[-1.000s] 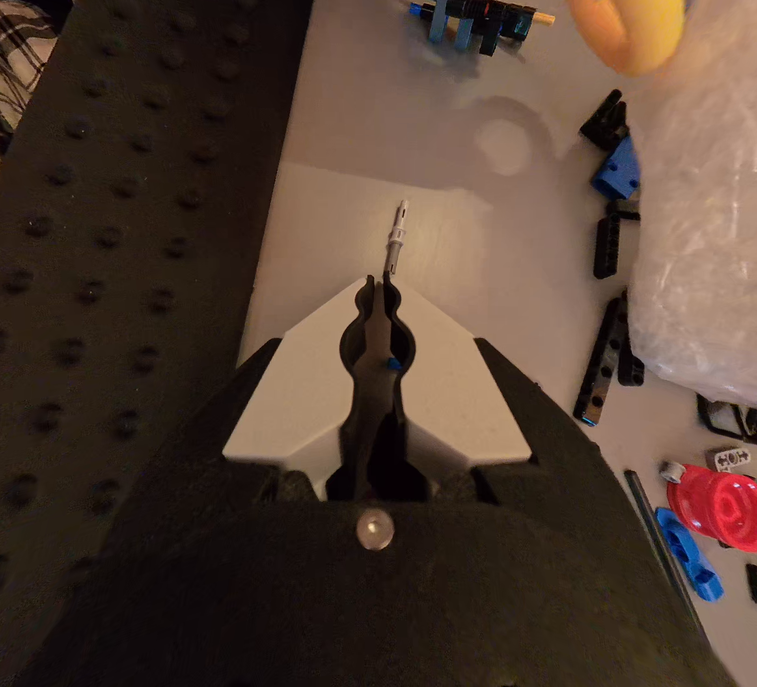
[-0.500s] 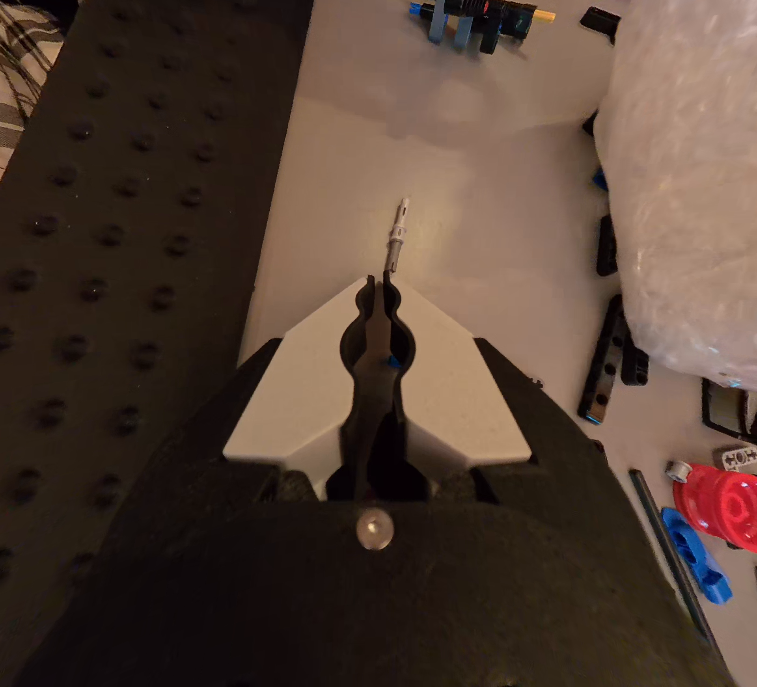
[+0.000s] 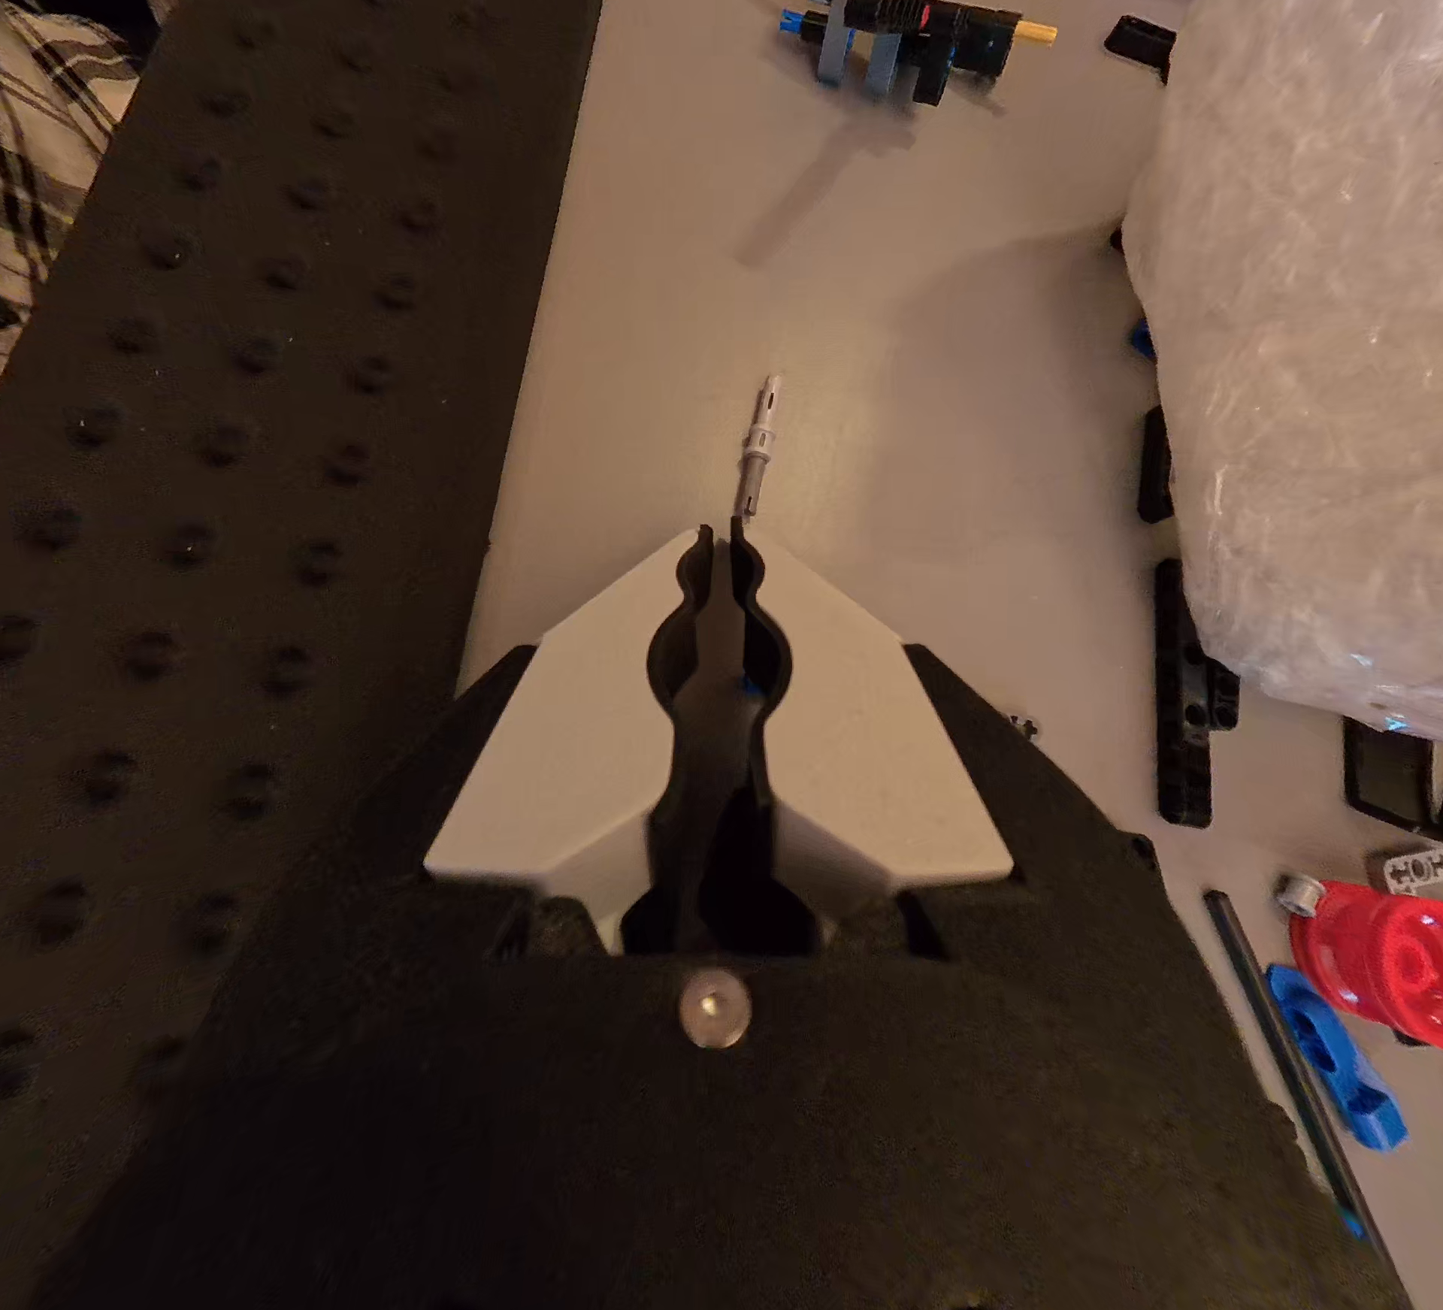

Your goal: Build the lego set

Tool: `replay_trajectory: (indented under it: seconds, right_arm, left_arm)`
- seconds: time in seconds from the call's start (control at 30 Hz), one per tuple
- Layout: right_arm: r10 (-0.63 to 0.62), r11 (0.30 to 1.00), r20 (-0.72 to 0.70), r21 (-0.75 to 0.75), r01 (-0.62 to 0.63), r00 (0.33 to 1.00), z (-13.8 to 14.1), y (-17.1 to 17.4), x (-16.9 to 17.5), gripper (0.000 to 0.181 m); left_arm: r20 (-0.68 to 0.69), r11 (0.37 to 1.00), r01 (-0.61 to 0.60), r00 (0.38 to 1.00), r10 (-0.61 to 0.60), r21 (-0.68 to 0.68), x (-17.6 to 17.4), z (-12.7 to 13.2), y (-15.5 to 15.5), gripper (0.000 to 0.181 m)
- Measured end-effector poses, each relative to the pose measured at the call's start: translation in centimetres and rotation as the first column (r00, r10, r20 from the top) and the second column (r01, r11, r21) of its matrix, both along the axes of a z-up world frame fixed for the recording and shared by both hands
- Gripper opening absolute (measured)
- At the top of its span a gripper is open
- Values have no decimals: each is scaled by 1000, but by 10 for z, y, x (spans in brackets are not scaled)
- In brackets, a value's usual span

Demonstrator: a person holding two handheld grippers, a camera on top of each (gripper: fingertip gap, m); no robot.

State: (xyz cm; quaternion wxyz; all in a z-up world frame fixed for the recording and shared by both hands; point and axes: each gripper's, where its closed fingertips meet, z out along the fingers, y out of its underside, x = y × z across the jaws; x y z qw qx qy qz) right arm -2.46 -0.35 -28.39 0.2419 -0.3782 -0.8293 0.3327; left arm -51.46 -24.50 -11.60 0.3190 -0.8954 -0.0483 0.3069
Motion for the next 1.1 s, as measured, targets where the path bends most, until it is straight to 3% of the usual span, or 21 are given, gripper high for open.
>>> replay_trajectory:
  seconds: [0.17, 0.33, 0.47, 0.57, 0.67, 0.8, 0.93, 1.1]
  right_arm:
    - [-8, 1000, 8, -12, 8, 1000, 0, 1, -1, 2]
    - [-15, 1000, 12, -14, 15, 1000, -1, 2, -2, 1]
    - [-25, 999, 19, -24, 26, 1000, -1, 3, -3, 1]
    - [-34, 999, 23, -35, 35, 999, -1, 4, -4, 1]
    - [-45, 998, 23, -41, 46, 999, 0, 6, -5, 1]
    - [-55, 997, 31, -52, 57, 998, -1, 7, -6, 1]
    - [-52, 997, 34, -62, 54, 998, 0, 7, -6, 1]
    - [-35, 998, 34, -57, 37, 999, -1, 5, -4, 2]
  left_arm:
    - [-77, 973, -173, 984, 163, -153, -66, -44, -57, 15]
    - [-126, 939, -222, 973, 195, -263, -94, -87, -84, 15]
    - [-196, 964, -217, 963, 185, -152, -106, -64, -60, 15]
    - [-214, 956, -260, 950, 228, -134, -138, -54, -50, 15]
    - [-205, 941, -304, 940, 272, -146, -177, -57, -47, 15]
    - [-153, 914, -348, 935, 321, -210, -204, -83, -52, 15]
    - [-108, 926, -333, 942, 318, -177, -200, -86, -49, 26]
    - [-126, 961, -272, 956, 264, -51, -167, -46, -29, 33]
